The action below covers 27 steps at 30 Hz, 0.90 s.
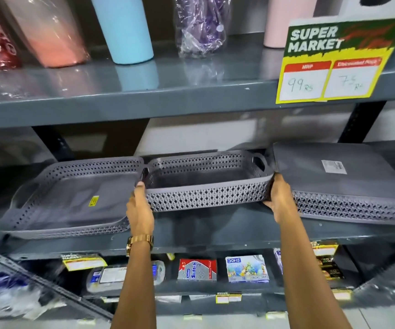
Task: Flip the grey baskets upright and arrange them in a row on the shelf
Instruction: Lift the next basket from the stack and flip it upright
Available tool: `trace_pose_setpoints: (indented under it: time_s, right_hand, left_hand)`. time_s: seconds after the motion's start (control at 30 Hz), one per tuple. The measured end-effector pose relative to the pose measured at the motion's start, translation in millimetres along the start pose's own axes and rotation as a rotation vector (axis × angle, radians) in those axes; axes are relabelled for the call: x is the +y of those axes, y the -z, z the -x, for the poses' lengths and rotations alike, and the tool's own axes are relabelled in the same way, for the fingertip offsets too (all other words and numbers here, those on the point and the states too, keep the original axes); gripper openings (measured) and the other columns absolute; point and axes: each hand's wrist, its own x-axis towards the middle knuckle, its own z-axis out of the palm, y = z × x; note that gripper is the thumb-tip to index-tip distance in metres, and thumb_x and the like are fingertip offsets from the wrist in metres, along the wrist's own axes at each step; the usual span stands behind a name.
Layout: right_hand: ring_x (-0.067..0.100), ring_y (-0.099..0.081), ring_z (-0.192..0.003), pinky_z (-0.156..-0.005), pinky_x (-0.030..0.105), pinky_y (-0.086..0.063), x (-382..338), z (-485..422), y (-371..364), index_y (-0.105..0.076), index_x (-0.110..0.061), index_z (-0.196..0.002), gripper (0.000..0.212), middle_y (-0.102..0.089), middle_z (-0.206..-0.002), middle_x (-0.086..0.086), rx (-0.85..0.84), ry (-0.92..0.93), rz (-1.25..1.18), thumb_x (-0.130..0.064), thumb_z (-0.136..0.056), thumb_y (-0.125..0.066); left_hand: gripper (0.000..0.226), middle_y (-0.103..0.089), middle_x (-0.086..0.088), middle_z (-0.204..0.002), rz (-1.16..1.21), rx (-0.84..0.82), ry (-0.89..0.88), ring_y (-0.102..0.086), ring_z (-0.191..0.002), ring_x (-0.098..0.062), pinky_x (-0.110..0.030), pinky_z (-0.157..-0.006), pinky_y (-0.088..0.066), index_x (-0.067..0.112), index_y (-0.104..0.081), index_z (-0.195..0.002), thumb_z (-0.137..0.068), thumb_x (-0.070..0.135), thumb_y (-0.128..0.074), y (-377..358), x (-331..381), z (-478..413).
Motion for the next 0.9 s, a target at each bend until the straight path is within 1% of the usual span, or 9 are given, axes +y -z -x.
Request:
trace_pose_setpoints:
  time_s: [0.1, 0.17, 0.27, 0.33, 0.43, 0.5, 0.63, 0.77, 0.9]
  right_hand:
    - [0.041, -0.056, -0.110, -0.087, 0.040, -0.044, 8.6, 13.3, -3.3, -0.056, 0.005, -0.111, 0.049, -0.059, -0.118, 0.028, 0.191, 0.168, 0.210, -0.038, -0.101, -0.035]
    - [0.043, -0.059, -0.104, -0.079, 0.042, -0.043, 17.8, 19.3, -4.7, -0.057, 0.002, -0.093, 0.042, -0.062, -0.106, 0.032, 0.234, 0.231, 0.281, -0.035, -0.101, -0.038]
    - [0.037, -0.059, -0.093, -0.074, 0.040, -0.040, 29.3, 23.1, -5.5, -0.058, 0.007, -0.097, 0.048, -0.060, -0.094, 0.026, 0.203, 0.218, 0.316, -0.037, -0.099, -0.041]
    - [0.030, -0.053, -0.085, -0.074, 0.034, -0.038, 36.1, 27.8, -6.1, -0.059, 0.009, -0.106, 0.046, -0.064, -0.102, 0.027, 0.158, 0.218, 0.375, -0.033, -0.100, -0.041]
    - [0.026, -0.052, -0.082, -0.075, 0.032, -0.037, 36.2, 35.8, -1.5, -0.058, 0.006, -0.109, 0.035, -0.064, -0.100, 0.022, 0.106, 0.238, 0.475, -0.024, -0.100, -0.044]
    - [0.027, -0.054, -0.081, -0.074, 0.032, -0.040, 32.5, 39.7, 4.8, -0.059, 0.006, -0.111, 0.033, -0.064, -0.097, 0.020, 0.091, 0.276, 0.519, -0.021, -0.100, -0.045]
    - [0.033, -0.063, -0.105, -0.084, 0.027, -0.042, 19.1, 45.3, 26.5, -0.063, 0.002, -0.117, 0.029, -0.069, -0.111, 0.020, 0.158, 0.408, 0.487, -0.016, -0.097, -0.051]
    - [0.021, -0.060, -0.084, -0.074, 0.022, -0.038, -0.3, 34.2, 60.6, -0.068, -0.002, -0.112, 0.026, -0.072, -0.098, 0.017, 0.207, 0.526, 0.451, -0.014, -0.095, -0.053]
    - [0.030, -0.063, -0.076, -0.070, 0.032, -0.050, -26.8, 0.1, 111.4, -0.071, -0.004, -0.104, 0.022, -0.068, -0.082, 0.015, 0.276, 0.605, 0.436, -0.011, -0.094, -0.053]
  left_hand:
    - [0.038, -0.052, -0.012, -0.100, -0.109, 0.008, -0.048, -0.049, -0.093, -0.027, -0.035, -0.082, -0.033, -0.001, -0.052, -0.122, -0.099, 0.027, -0.040, 7.3, -9.4, 2.8]
    - [0.034, -0.057, -0.018, -0.087, -0.206, 0.008, -0.047, -0.056, -0.083, -0.033, -0.032, -0.072, -0.035, -0.007, -0.054, -0.118, -0.098, 0.017, -0.043, 13.8, -17.2, -1.1]
    - [0.025, -0.054, -0.012, -0.068, -0.363, -0.069, -0.029, -0.052, -0.065, -0.027, -0.036, -0.069, -0.043, -0.007, -0.054, -0.114, -0.096, 0.005, -0.043, 18.8, -22.0, -2.4]
    - [0.038, -0.065, -0.024, -0.092, -0.456, -0.135, -0.044, -0.061, -0.087, -0.039, -0.046, -0.085, -0.049, -0.001, -0.043, -0.132, -0.094, 0.001, -0.041, 20.9, -24.6, -2.5]
    - [0.060, -0.049, -0.027, -0.135, -0.556, -0.161, -0.146, -0.054, -0.115, -0.044, -0.049, -0.098, -0.044, 0.005, -0.024, -0.147, -0.092, -0.003, -0.045, 19.6, -26.0, -0.5]
    - [0.064, -0.040, -0.025, -0.140, -0.683, -0.133, -0.257, -0.054, -0.113, -0.045, -0.052, -0.095, -0.047, 0.009, -0.027, -0.145, -0.088, -0.004, -0.051, 17.9, -22.4, 8.0]
    - [0.064, -0.036, -0.022, -0.141, -0.992, -0.011, -0.462, -0.045, -0.120, -0.044, -0.054, -0.095, -0.046, 0.011, -0.040, -0.134, -0.076, 0.005, -0.067, 4.1, -9.0, 32.0]
    - [0.049, -0.049, -0.020, -0.132, -0.925, -0.055, -0.709, -0.048, -0.117, -0.040, -0.050, -0.099, -0.044, 0.009, -0.048, -0.128, -0.081, 0.008, -0.059, -38.6, 4.2, 53.7]
    - [0.031, -0.061, -0.016, -0.114, -0.547, -0.254, -0.782, -0.057, -0.104, -0.036, -0.044, -0.091, -0.046, 0.009, -0.058, -0.117, -0.086, 0.006, -0.055, -114.1, 12.5, 96.7]
